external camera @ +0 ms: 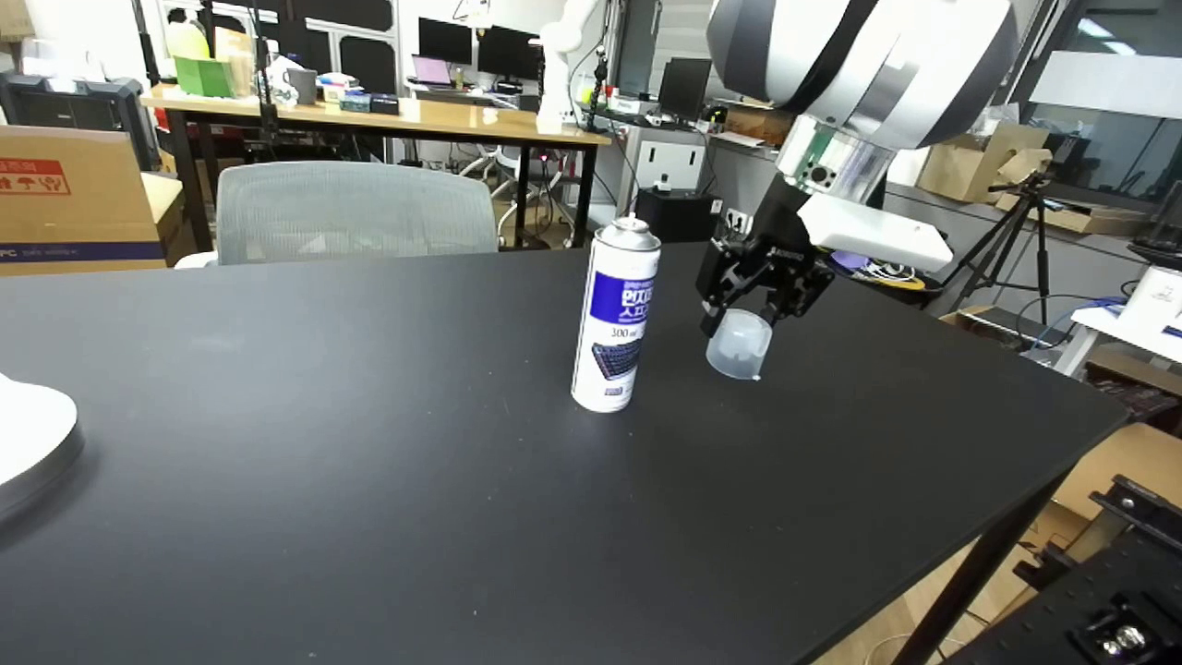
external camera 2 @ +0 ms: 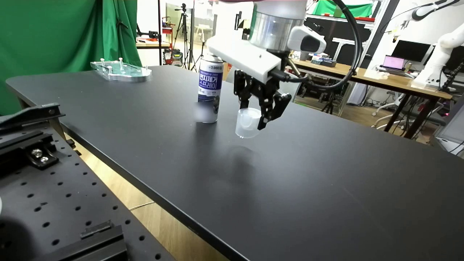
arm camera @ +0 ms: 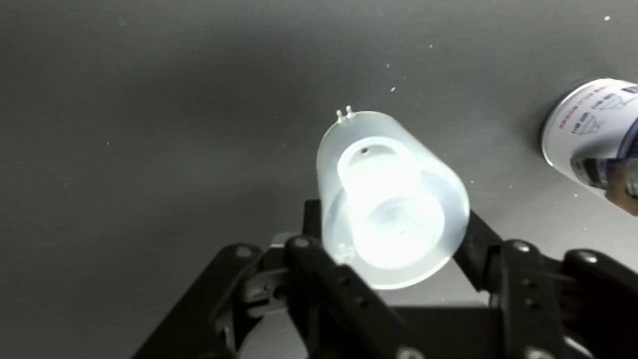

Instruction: Remove the lid from the bottle and put it on the table

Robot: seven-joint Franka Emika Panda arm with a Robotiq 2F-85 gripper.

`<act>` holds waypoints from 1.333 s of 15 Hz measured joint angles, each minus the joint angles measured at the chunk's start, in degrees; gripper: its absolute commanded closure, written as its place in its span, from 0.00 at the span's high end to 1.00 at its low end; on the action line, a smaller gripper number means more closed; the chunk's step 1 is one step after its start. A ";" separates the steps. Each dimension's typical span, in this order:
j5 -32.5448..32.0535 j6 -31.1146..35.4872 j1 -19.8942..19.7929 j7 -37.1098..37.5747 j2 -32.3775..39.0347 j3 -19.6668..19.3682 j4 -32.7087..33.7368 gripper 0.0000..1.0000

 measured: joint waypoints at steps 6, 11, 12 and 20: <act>3.42 0.27 -3.89 -4.84 5.61 2.29 3.16 0.99; 7.31 3.30 -7.86 -11.09 7.90 6.51 5.46 1.00; 8.23 4.54 -8.79 -12.64 8.29 7.61 5.89 1.00; 5.43 6.71 -3.17 -12.88 -5.36 6.65 1.55 1.00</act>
